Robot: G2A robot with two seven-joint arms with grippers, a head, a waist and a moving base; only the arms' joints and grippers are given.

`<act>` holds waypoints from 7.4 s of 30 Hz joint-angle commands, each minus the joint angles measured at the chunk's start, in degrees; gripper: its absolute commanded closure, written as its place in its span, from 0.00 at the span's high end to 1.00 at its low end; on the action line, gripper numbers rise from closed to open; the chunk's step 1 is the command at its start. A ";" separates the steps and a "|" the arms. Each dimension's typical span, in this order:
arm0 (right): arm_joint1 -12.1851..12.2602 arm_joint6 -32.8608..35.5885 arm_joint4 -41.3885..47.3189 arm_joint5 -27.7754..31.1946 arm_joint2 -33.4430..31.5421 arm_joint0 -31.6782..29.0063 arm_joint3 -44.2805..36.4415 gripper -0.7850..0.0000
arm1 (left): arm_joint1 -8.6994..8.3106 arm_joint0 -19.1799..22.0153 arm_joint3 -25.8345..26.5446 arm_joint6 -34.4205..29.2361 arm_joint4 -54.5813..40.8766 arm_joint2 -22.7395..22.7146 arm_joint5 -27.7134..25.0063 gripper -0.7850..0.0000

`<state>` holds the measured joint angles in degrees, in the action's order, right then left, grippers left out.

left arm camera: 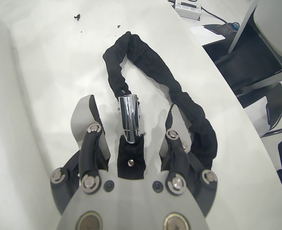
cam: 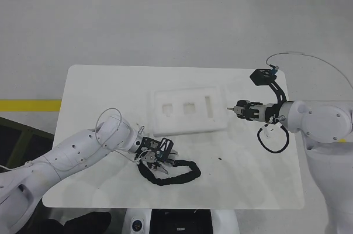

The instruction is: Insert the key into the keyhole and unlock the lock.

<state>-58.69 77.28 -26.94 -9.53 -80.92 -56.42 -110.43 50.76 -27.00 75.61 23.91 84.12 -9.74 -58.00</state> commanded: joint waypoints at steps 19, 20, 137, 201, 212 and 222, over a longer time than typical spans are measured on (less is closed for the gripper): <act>0.00 0.00 0.00 0.00 0.00 0.00 0.00 0.00 | -1.45 0.66 2.47 -3.31 -3.60 0.00 0.00 0.44; 0.00 0.00 0.00 0.00 0.00 0.00 0.00 0.00 | -1.59 0.69 2.65 -3.20 -3.54 0.00 0.00 0.44; -4.69 -8.16 11.95 -18.43 31.08 16.22 7.11 0.00 | 0.48 -14.30 -5.17 21.80 -4.64 -16.59 25.71 0.00; -7.42 -7.55 7.62 -21.14 37.76 21.24 9.55 0.42 | 0.48 -14.30 -5.17 21.80 -4.64 -16.59 25.71 0.00; -5.89 -4.00 6.50 -20.48 33.17 19.40 5.65 0.38 | 0.48 -14.30 -5.17 21.80 -4.64 -16.59 25.71 0.00; -4.11 -1.88 5.05 -19.34 28.41 15.78 2.36 0.24 | 0.48 -14.30 -5.17 21.80 -4.64 -16.59 25.71 0.00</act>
<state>-62.92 75.11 -21.77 -29.15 -52.26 -40.46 -107.77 51.23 -41.29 70.43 45.71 79.48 -26.34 -32.29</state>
